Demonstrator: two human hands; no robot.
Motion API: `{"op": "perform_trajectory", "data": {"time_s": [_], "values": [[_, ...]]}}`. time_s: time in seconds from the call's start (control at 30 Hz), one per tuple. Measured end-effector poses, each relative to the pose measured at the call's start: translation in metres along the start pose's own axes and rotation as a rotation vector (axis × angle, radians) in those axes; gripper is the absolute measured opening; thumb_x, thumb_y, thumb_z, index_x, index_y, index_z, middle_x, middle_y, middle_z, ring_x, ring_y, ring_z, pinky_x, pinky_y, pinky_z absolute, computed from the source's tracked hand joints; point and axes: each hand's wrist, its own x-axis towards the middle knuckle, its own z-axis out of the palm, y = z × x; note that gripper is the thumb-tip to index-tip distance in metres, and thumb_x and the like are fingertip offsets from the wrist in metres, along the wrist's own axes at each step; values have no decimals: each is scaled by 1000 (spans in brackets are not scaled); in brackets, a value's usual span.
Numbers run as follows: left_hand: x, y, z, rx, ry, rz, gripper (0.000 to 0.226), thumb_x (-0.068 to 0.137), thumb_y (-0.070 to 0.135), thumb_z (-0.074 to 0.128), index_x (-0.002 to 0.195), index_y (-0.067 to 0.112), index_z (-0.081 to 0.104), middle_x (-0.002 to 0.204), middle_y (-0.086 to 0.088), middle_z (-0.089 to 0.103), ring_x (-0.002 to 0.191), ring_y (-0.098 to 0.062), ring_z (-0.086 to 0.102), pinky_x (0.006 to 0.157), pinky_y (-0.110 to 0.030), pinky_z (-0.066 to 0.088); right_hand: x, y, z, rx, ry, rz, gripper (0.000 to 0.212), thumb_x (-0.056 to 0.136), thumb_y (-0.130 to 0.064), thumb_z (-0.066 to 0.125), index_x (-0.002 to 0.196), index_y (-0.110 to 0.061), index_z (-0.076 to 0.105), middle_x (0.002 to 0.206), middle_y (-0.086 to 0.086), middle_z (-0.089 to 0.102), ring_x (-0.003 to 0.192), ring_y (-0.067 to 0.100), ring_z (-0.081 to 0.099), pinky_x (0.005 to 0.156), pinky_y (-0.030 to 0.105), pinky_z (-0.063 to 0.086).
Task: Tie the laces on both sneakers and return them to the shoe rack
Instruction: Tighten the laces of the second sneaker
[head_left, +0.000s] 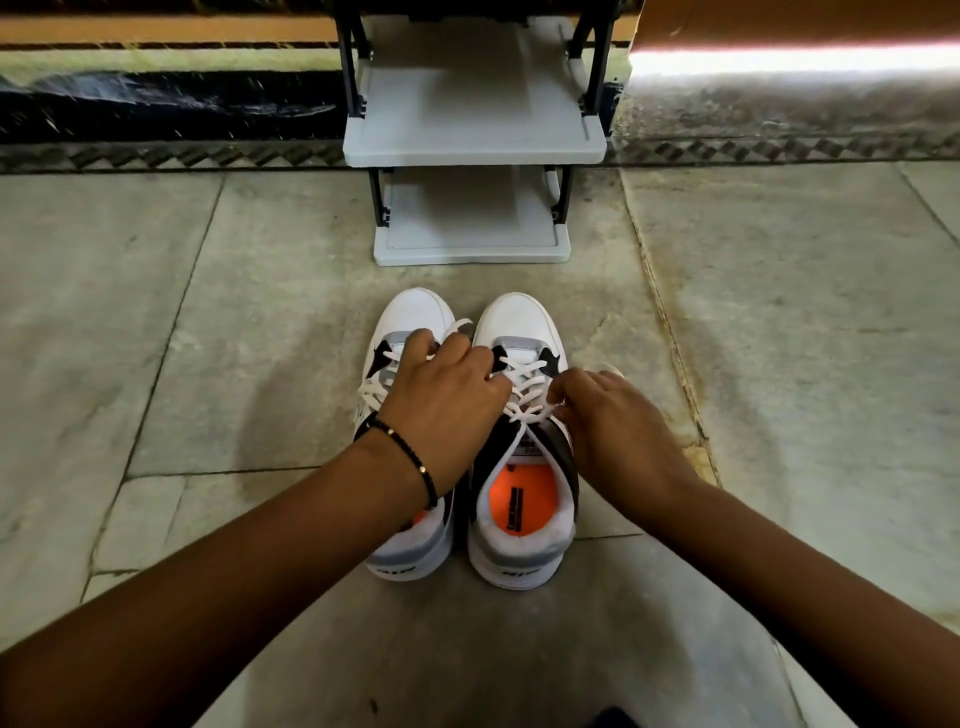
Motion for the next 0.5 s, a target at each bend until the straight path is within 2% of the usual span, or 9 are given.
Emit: {"op": "perform_trajectory", "data": {"time_s": [0.07, 0.17, 0.27, 0.3, 0.4, 0.5], "values": [[-2, -2, -1, 11, -6, 9, 33, 61, 11, 30, 62, 20, 61, 63, 2, 62, 76, -25, 64, 80, -38, 23, 3, 5, -7, -145, -18, -102, 21, 76, -8, 63, 97, -8, 64, 80, 8, 68, 72, 28, 57, 61, 30, 38], [-4, -5, 6, -10, 8, 23, 25, 55, 2, 49, 65, 21, 62, 62, 6, 67, 92, -24, 68, 85, -40, 21, 6, 14, -11, -286, -48, -189, 22, 62, 4, 65, 75, -13, 68, 66, 3, 62, 65, 25, 54, 57, 28, 39], [-6, -9, 11, -21, 10, 20, 21, 55, 4, 52, 60, 23, 61, 54, 8, 66, 92, -21, 68, 85, -39, 20, 4, 18, -10, -292, -62, -172, 25, 55, 7, 64, 68, -15, 66, 61, 1, 59, 62, 25, 52, 55, 28, 41], [-8, -11, 14, -8, 7, 31, 22, 57, 5, 51, 59, 24, 61, 53, 9, 65, 89, -20, 68, 84, -38, 21, 2, 19, -7, -277, -64, -164, 27, 54, 8, 64, 68, -15, 67, 60, 1, 60, 61, 25, 52, 55, 29, 42], [-12, -13, 18, 23, 11, 50, 38, 61, 7, 26, 58, 23, 60, 52, 9, 63, 84, -18, 67, 81, -36, 22, -2, 20, -1, -219, -90, -140, 28, 54, 9, 65, 69, -14, 69, 60, 2, 62, 59, 26, 54, 54, 30, 45], [-11, -12, 23, 53, 36, 64, 39, 61, 8, 23, 58, 23, 59, 51, 8, 61, 82, -19, 66, 80, -37, 23, -2, 23, 2, -195, -92, -129, 26, 55, 8, 65, 69, -13, 69, 61, 3, 62, 59, 27, 54, 54, 31, 47]]}}
